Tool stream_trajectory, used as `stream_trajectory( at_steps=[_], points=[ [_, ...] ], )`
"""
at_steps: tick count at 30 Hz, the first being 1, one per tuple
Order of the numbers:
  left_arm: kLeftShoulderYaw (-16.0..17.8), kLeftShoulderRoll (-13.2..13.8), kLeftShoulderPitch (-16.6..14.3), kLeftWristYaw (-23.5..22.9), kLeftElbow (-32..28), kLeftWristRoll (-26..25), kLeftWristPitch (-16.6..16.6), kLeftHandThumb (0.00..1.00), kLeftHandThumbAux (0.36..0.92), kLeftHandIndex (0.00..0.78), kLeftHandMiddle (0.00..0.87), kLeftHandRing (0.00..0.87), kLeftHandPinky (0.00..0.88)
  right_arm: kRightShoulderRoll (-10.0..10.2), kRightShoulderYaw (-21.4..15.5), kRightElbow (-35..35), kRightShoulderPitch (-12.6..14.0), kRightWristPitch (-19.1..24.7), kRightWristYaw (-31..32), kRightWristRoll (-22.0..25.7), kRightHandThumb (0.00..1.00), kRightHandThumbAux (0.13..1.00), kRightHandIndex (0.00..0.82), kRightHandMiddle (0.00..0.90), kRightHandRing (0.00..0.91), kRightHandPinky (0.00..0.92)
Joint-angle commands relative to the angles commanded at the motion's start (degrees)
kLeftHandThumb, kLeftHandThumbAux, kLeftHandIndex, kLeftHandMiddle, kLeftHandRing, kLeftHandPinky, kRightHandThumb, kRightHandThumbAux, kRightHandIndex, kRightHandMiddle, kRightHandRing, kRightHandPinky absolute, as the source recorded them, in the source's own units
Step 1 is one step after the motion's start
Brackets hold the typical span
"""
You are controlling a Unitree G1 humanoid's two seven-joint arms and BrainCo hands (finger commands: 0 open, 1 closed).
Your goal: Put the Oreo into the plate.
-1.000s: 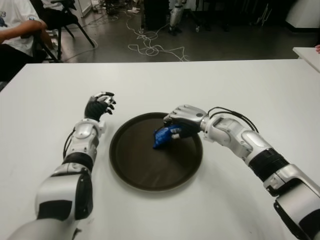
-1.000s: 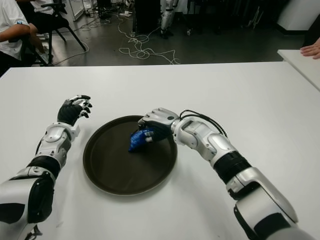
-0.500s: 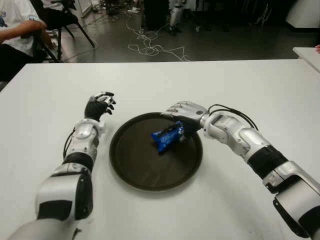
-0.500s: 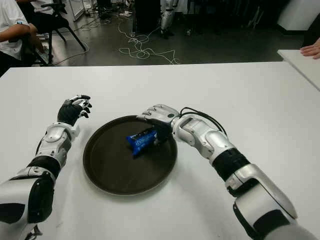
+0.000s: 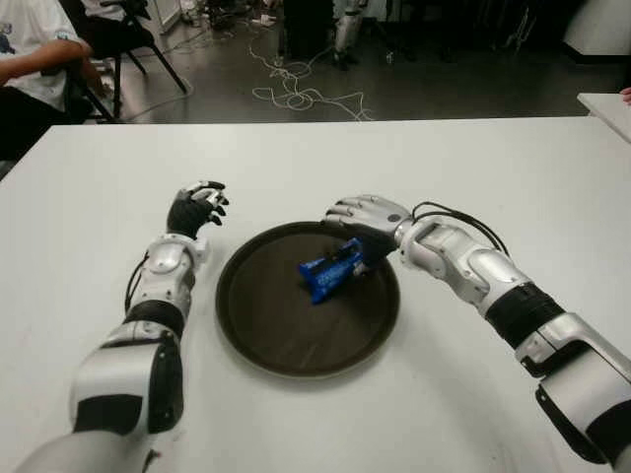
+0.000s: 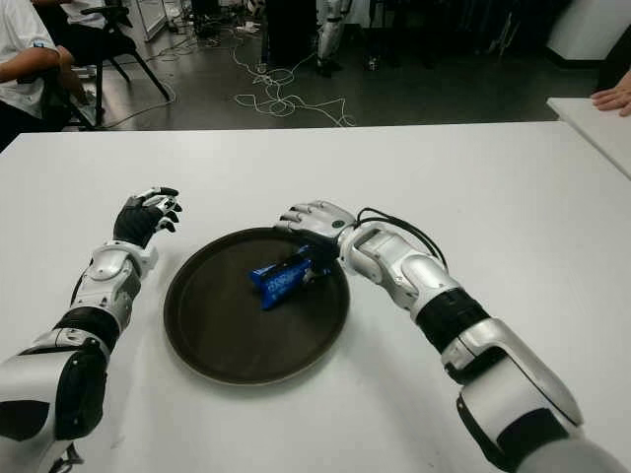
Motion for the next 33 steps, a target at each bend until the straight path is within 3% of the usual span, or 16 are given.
stream_trajectory(
  at_steps=[23, 33],
  points=[
    [-0.02, -0.02, -0.11, 0.19, 0.10, 0.05, 0.17, 0.695, 0.716, 0.426, 0.595, 0.619, 0.649, 1.05, 1.03, 3.62, -0.98, 2.03, -2.15, -0.37, 0.000, 0.695, 0.000, 0.000, 0.000, 0.000],
    [-0.04, 0.03, -0.02, 0.14, 0.02, 0.06, 0.13, 0.696, 0.715, 0.426, 0.597, 0.623, 0.650, 0.66, 2.57, 2.36, 0.48, -0.37, -3.12, -0.32, 0.000, 0.650, 0.000, 0.000, 0.000, 0.000]
  ],
)
